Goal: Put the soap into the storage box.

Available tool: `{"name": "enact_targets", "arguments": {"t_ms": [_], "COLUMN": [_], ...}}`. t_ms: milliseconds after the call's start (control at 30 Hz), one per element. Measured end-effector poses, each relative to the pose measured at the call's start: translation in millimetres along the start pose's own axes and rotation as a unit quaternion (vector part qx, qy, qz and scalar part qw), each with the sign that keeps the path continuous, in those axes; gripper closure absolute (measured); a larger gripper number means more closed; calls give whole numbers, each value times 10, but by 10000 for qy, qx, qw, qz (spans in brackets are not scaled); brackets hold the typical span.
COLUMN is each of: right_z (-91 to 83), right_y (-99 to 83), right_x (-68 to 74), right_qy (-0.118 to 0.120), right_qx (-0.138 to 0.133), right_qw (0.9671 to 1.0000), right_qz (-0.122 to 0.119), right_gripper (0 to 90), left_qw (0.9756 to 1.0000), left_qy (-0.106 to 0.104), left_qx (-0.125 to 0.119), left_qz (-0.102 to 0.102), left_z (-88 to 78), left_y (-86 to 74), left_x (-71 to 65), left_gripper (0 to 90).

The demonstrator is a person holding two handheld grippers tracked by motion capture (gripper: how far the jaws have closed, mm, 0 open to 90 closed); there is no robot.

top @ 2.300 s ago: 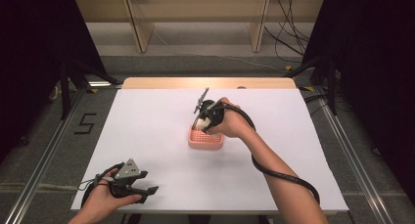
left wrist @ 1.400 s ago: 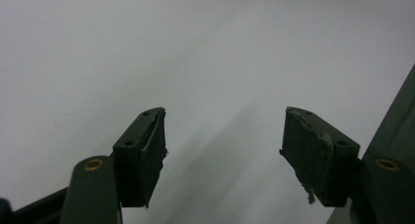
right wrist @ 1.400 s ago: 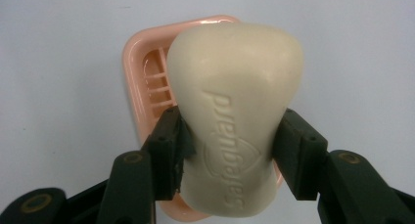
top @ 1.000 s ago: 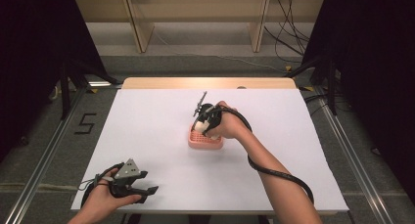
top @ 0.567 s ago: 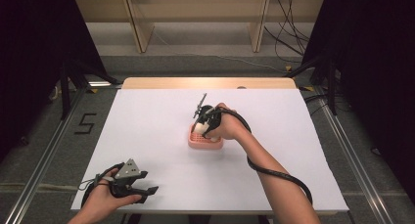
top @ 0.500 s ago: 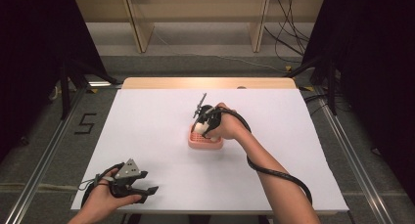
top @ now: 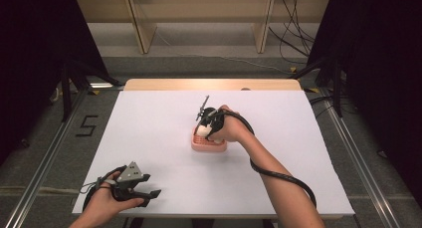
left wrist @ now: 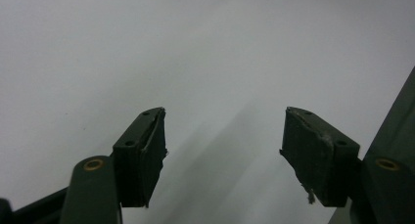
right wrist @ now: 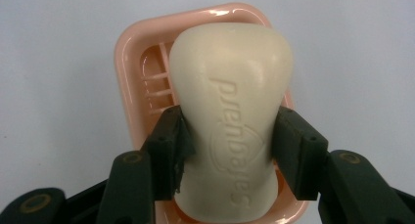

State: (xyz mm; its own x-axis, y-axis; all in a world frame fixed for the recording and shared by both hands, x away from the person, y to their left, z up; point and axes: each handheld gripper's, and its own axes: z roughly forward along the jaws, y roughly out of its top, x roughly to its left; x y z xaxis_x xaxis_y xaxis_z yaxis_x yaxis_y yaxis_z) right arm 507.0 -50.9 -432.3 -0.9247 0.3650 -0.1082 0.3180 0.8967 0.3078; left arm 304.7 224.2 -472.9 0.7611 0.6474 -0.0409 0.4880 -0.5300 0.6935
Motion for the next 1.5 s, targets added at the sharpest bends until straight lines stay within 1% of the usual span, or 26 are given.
{"name": "enact_targets", "arguments": {"t_ms": [100, 133, 167, 200, 267, 367, 400, 467, 567, 600, 633, 700, 733, 767, 833, 867, 967, 1000, 1100, 1133, 1167, 1200, 1333, 1367, 1400, 1500], "right_z": [3, 5, 7, 12, 7, 19, 16, -1, -8, -12, -69, -87, -104, -123, -159, -173, -189, -212, -235, -262, -270, -287, -312, -319, -330, -340], "right_y": [1, 2, 3, 4, 2, 1, 1, 9, 20, 19, 31, 29, 29, 23, 5, -7, -27, -61, -95, -137, -150, -174, -274, -301, -329, -387], "right_x": [1, -1, -8, -5, -1, -5, -8, 13, 16, -8, 18, 13, 8, 10, 21, 19, 28, 46, 54, 78, 63, 77, 106, 111, 125, 130], "right_qy": [-13, -14, 9, -50, -30, -50, 10, -22, -16, 14, 4, 49, 57, 46, 34, 52, 64, 49, 26, 15, 2, -9, -30, -13, -26, -30], "right_qx": [19, 25, 6, 19, 43, 68, 21, 45, 16, -94, -133, -152, -169, -173, -193, -261, -250, -251, -324, -398, -459, -480, -513, -508, -497, -554], "right_qw": [10000, 10000, 10000, 10000, 10000, 10000, 10000, 10000, 9999, 9997, 9999, 9999, 9998, 9998, 9998, 9996, 9997, 9996, 9994, 9987, 9988, 9985, 9979, 9980, 9977, 9976], "right_qz": [6, 5, -55, -25, 37, -29, -56, -34, -126, -245, -35, -36, -78, -69, -14, -9, 41, 130, 152, 317, 177, 267, 395, 369, 456, 411], "right_gripper": [502, 502, 502, 502, 499, 493, 495, 497, 502, 504, 503, 502, 501, 498, 488, 482, 472, 460, 448, 438, 436, 432, 421, 419, 418, 413], "left_qw": [10000, 10000, 9999, 10000, 10000, 10000, 10000, 10000, 10000, 10000, 10000, 10000, 9999, 10000, 10000, 10000, 10000, 10000, 10000, 10000, 10000, 10000, 10000, 10000, 10000, 10000], "left_qy": [22, 21, 20, 20, 16, 26, 22, 25, 22, 26, 10, -3, 29, 24, 33, 35, 35, 37, 34, 39, 39, 35, 42, 41, 43, 43], "left_qx": [-11, -10, -10, -8, -8, -7, -13, -9, -7, -6, -15, -2, -11, -10, 2, -2, -5, -8, -24, -18, -18, -23, -20, -20, -21, -13], "left_qz": [-1, -96, -100, -96, -37, 11, -94, -95, -82, 21, 6, 19, -97, -92, 27, 27, 23, 25, 6, 11, 11, 16, 6, -4, -5, -9], "left_z": [-1, 4, 4, 4, 1, -2, 2, 4, 4, -2, -2, -5, 4, 4, 0, 2, 2, 1, 3, 6, 6, 6, 8, 8, 8, 9], "left_y": [1, -4, -4, -4, -1, 1, -4, -5, -3, 2, 1, 0, -4, -4, 3, 3, 2, 1, -1, -2, -2, -2, -3, -5, -6, -6], "left_x": [1, -7, -7, -6, -3, 2, -6, -5, -6, 2, -2, 0, -7, -7, -1, -2, -3, -2, 0, 1, 1, -1, -1, -2, -2, -3], "left_gripper": [326, 326, 326, 326, 326, 326, 326, 326, 326, 326, 326, 326, 326, 326, 326, 326, 326, 325, 325, 325, 325, 325, 325, 325, 325, 324]}}
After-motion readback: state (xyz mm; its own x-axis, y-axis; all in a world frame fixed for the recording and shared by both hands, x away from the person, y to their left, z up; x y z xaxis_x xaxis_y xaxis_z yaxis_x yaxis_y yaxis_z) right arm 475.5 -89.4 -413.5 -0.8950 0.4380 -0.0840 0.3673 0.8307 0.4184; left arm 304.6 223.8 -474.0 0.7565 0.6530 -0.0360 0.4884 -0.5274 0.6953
